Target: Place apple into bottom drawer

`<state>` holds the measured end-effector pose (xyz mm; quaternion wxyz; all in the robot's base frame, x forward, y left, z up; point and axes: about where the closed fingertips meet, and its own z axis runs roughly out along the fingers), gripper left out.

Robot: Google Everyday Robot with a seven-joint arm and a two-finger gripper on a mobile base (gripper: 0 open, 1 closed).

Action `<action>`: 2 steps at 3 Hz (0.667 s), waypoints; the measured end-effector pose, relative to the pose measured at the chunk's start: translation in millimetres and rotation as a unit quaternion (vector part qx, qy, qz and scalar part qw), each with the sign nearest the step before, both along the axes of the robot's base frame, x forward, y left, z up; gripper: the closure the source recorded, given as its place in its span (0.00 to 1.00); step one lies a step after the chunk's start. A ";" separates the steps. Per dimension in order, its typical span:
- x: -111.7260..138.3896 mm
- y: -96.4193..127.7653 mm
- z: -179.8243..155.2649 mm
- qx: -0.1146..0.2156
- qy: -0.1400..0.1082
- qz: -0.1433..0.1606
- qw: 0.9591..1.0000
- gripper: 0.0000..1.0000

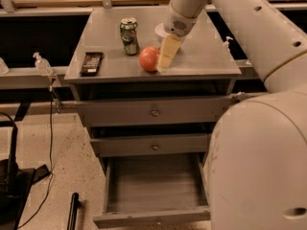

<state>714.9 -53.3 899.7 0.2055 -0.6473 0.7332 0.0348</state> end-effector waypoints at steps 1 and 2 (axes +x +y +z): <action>10.7 21.8 -15.9 0.009 0.009 0.002 1.000 0.00; 17.2 40.2 -30.2 0.012 0.018 0.003 1.000 0.00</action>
Offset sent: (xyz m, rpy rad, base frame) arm 0.0224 0.0617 -0.0435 0.0254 0.0595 0.0002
